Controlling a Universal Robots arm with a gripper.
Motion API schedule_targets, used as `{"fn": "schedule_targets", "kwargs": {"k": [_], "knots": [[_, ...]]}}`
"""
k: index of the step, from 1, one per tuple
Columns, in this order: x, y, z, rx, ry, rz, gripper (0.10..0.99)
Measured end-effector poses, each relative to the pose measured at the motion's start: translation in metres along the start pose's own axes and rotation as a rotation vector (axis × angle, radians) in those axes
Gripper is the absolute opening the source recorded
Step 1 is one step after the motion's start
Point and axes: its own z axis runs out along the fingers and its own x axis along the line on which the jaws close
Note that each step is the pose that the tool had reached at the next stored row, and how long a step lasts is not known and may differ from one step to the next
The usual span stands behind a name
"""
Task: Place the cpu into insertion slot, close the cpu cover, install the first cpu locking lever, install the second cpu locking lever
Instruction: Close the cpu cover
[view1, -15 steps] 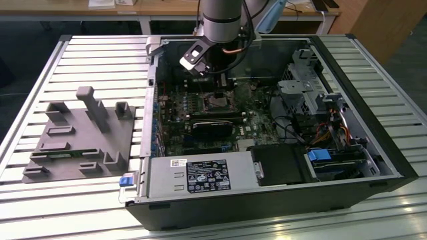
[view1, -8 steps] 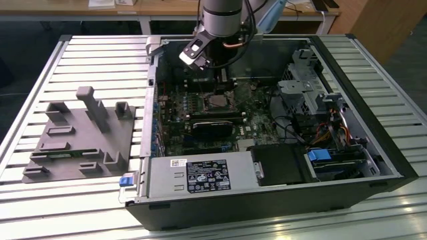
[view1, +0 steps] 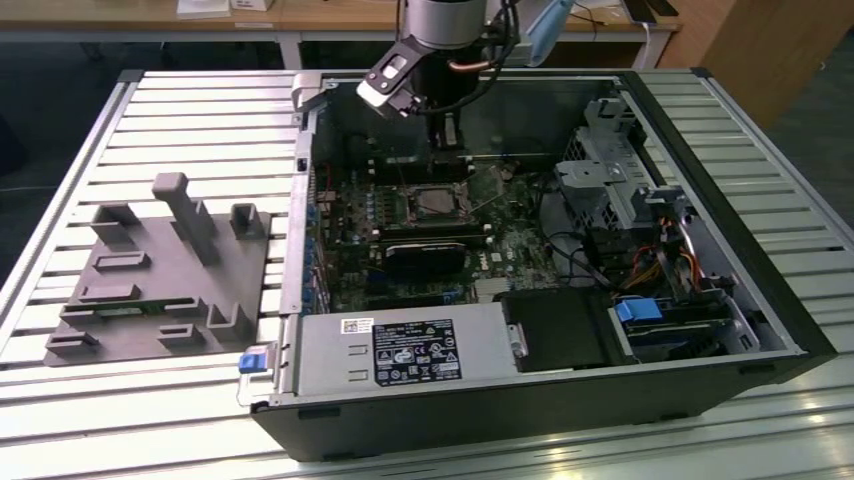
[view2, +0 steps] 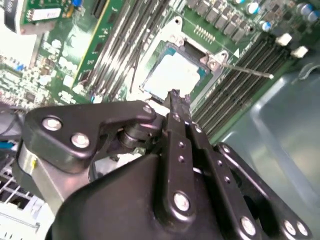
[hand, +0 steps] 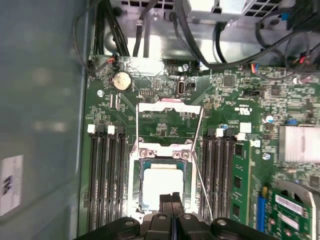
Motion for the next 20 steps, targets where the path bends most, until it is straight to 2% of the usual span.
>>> {"fn": "schedule_targets", "kwargs": {"k": [8,11,14,20], "knots": [[-0.0039,-0.0002,-0.0007,0.0,-0.0002,0.0,0.106],[-0.004,0.0018,-0.0005,0.0,-0.0004,0.0,0.106],[-0.0041,0.0066,-0.0002,0.0,-0.0005,0.0,0.106],[-0.0045,0.0223,0.0006,0.001,-0.0004,0.0,0.106]]}}
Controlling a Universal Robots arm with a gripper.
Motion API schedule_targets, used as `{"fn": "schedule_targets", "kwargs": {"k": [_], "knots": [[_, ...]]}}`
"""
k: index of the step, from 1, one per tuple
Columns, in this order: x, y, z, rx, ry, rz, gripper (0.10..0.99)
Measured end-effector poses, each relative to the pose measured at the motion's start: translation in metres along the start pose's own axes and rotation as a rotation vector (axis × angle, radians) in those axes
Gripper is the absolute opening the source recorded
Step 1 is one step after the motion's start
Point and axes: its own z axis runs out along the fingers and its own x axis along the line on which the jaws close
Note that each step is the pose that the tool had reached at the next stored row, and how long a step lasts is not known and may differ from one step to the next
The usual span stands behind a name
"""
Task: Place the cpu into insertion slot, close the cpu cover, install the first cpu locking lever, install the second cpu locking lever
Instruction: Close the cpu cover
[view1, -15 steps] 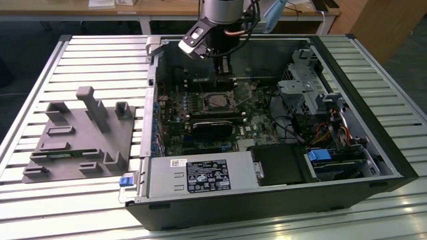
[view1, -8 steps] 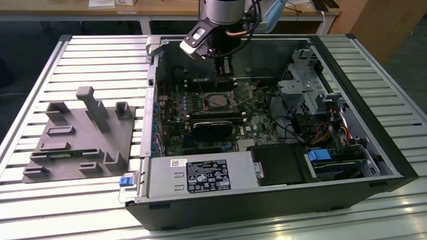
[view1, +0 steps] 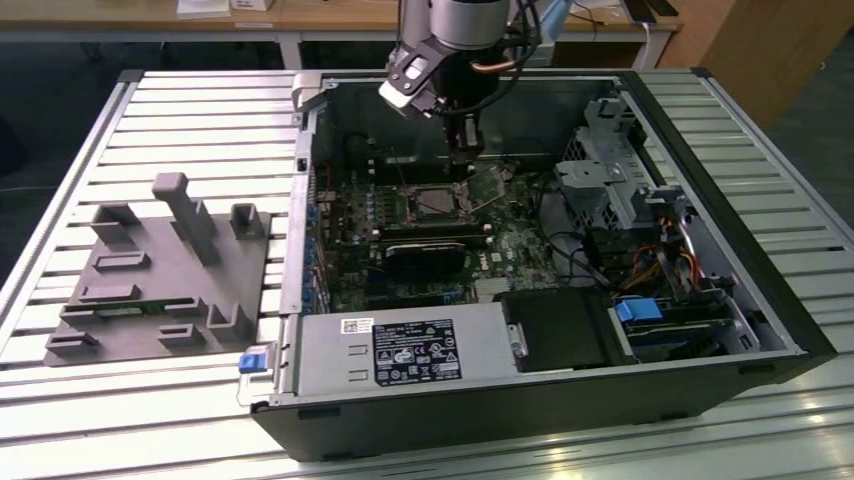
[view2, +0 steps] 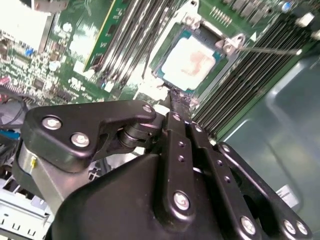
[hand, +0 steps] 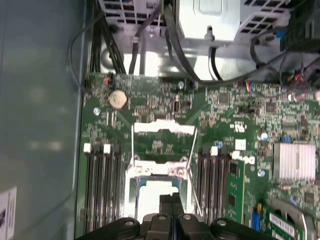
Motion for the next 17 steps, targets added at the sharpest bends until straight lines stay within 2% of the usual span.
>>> {"fn": "schedule_targets", "kwargs": {"k": [8,17], "knots": [[-0.0003,0.0154,0.0012,0.004,-0.0001,0.0,0.106],[0.0002,0.0252,0.0033,0.008,-0.001,0.0,0.106]]}}
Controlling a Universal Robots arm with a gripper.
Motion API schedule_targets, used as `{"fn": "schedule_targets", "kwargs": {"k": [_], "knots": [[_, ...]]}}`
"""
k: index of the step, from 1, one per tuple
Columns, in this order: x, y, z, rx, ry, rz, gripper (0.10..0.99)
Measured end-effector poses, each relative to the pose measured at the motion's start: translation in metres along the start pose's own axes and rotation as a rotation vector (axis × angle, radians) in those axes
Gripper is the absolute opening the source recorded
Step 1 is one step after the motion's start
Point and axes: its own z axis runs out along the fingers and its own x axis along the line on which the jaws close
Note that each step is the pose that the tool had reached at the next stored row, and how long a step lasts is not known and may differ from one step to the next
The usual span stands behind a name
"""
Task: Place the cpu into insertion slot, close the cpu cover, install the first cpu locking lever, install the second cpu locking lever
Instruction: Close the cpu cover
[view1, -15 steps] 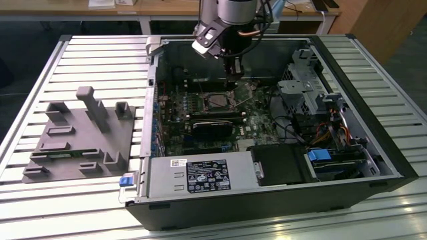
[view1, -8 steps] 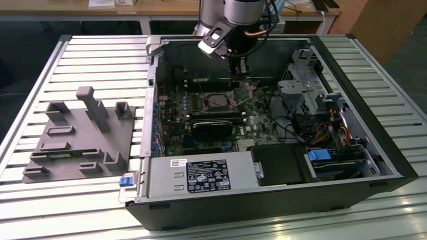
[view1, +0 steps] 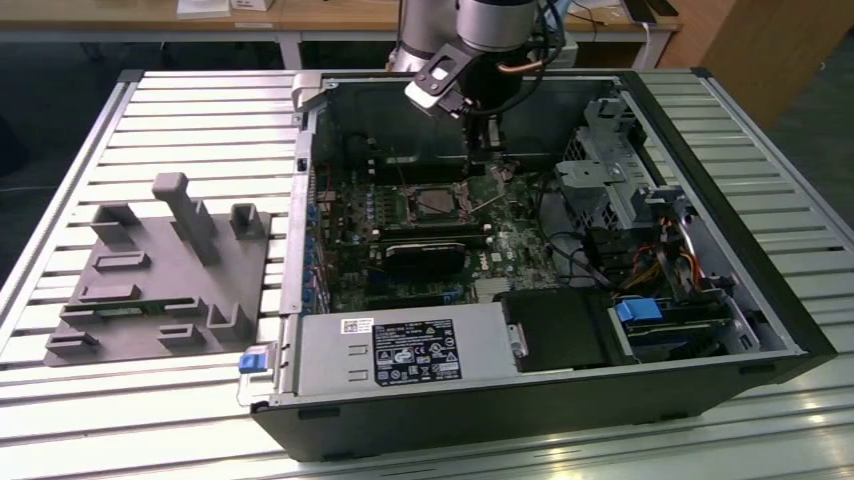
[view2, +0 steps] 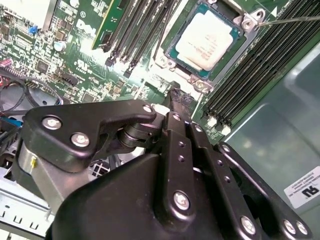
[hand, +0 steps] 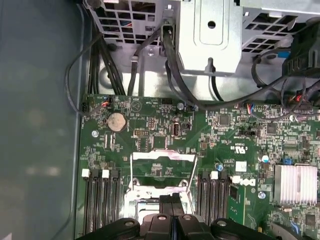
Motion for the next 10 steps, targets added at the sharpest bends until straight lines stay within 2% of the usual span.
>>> {"fn": "schedule_targets", "kwargs": {"k": [10], "knots": [[0.0013,0.0129,0.0031,0.003,-0.0009,0.002,0.106]]}}
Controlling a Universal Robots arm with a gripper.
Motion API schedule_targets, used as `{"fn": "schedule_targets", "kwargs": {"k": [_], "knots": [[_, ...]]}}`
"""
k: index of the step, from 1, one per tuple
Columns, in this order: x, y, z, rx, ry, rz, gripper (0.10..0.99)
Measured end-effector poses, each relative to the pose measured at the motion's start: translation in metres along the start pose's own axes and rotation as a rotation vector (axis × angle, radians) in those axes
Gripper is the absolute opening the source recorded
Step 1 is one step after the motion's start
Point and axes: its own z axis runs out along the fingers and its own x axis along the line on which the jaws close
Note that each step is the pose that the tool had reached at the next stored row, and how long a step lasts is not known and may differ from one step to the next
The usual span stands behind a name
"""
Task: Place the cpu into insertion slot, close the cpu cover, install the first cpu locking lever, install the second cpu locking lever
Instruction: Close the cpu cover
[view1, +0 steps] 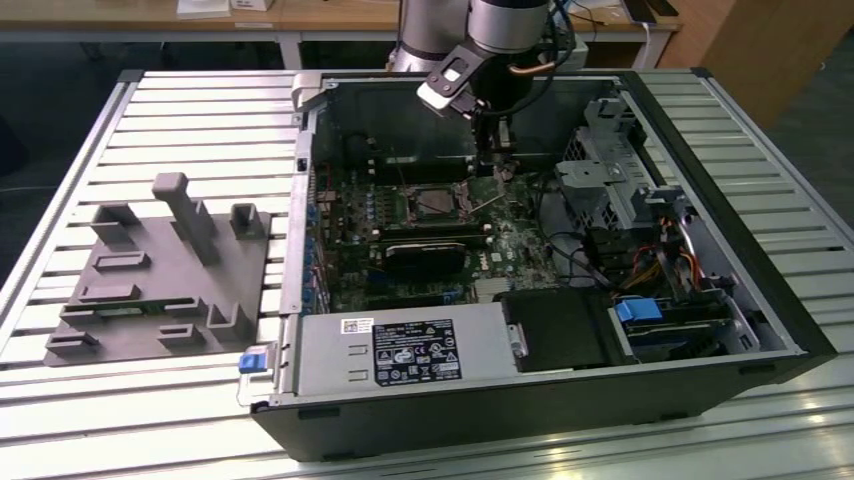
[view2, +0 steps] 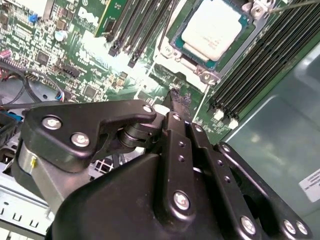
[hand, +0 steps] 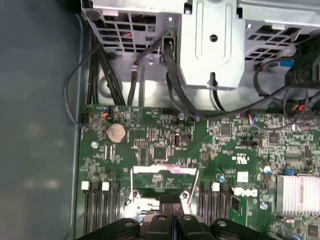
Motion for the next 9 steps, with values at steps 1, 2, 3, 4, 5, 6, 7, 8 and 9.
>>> {"fn": "schedule_targets", "kwargs": {"k": [1,2,3,4,5,6,7,8,9], "knots": [[0.0002,0.0017,0.0002,0.0,0.0001,0.0,0.106],[0.0003,0.0033,0.0002,0.0,-0.0001,0.0,0.106],[0.0004,0.005,0.0004,0.001,-0.0002,0.0,0.106],[0.0005,0.0067,0.0005,0.001,-0.0001,0.0,0.106],[0.0006,0.0083,0.0007,0.001,0.0,0.0,0.106],[0.0007,0.0097,0.0008,0.001,0.0,0.0,0.106],[0.0009,0.0109,0.001,0.001,0.0,0.0,0.106],[0.001,0.012,0.0011,0.001,0.0,0.0,0.106],[0.0011,0.0129,0.0012,0.001,0.0,0.0,0.106]]}}
